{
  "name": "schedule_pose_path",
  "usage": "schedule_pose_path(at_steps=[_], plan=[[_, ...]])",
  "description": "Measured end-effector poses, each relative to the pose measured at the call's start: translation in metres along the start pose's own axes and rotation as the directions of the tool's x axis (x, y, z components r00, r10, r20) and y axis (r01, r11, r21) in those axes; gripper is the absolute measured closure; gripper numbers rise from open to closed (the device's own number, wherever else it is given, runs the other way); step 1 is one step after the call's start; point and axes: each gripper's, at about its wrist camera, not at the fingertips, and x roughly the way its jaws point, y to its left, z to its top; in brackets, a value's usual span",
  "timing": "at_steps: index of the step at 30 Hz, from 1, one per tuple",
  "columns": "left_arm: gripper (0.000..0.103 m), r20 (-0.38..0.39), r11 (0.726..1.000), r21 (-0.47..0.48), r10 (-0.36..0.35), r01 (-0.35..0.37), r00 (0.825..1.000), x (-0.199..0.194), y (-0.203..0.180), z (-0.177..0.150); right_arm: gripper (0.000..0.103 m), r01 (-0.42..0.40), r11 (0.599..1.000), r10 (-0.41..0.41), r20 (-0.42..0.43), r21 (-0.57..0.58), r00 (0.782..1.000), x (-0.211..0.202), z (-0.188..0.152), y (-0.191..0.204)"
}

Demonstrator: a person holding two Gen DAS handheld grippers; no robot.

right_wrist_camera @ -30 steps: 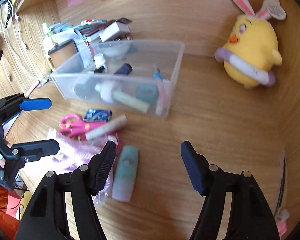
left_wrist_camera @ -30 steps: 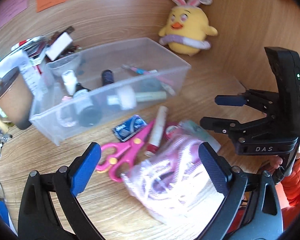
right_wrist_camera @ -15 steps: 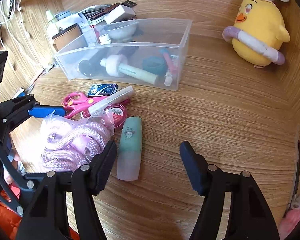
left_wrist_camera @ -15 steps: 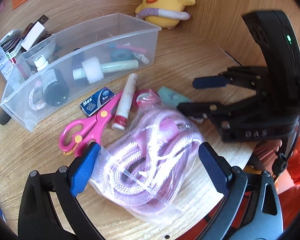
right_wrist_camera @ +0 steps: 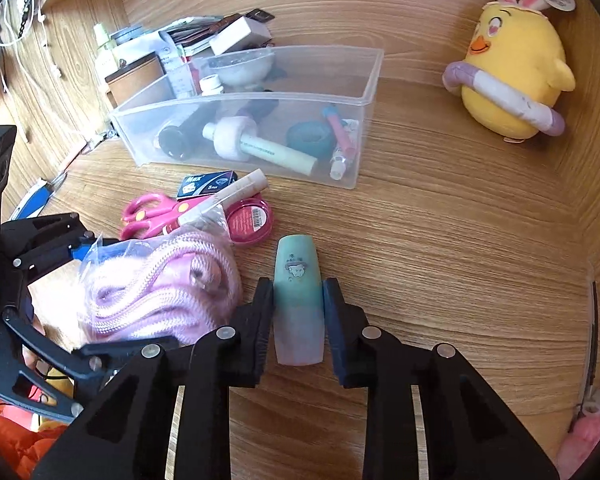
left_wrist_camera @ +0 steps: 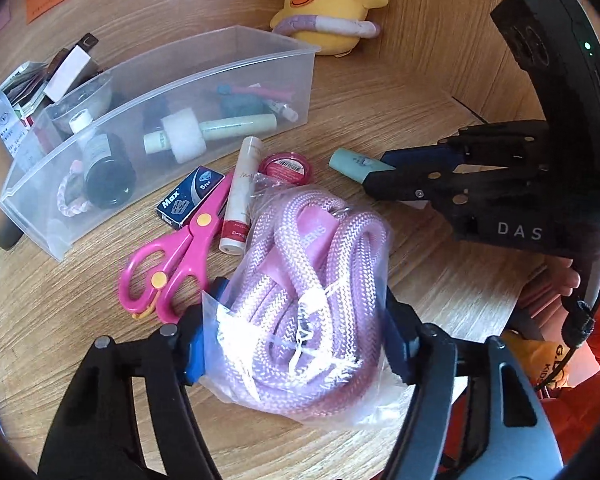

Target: Organize objects

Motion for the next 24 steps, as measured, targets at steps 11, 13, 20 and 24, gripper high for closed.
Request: schedule_pose_path(at_steps=[11, 13, 20, 24], plan=[[0.038, 0.058, 0.999, -0.050, -0.002, 0.005, 0.998, -0.017, 0.013, 0.007, 0.080, 0.010, 0.998, -0.015, 0.078, 0.054, 0.997, -0.025, 0.012, -0.008], [0.038, 0.083, 0.998, -0.066, -0.002, 0.008, 0.997, -0.024, 0.018, 0.011, 0.080, 0.016, 0.999, -0.020, 0.094, 0.049, 0.995, -0.030, 0.018, -0.008], [0.039, 0.174, 0.994, -0.112, 0.033, -0.014, 0.984, -0.052, 0.037, 0.027, 0.080, 0.028, 1.000, -0.030, 0.163, 0.012, 0.986, -0.045, 0.045, -0.001], [0.039, 0.220, 0.989, -0.141, 0.071, -0.041, 0.973, -0.064, 0.051, 0.038, 0.080, 0.020, 1.000, -0.019, 0.195, -0.002, 0.981, -0.048, 0.061, 0.003]])
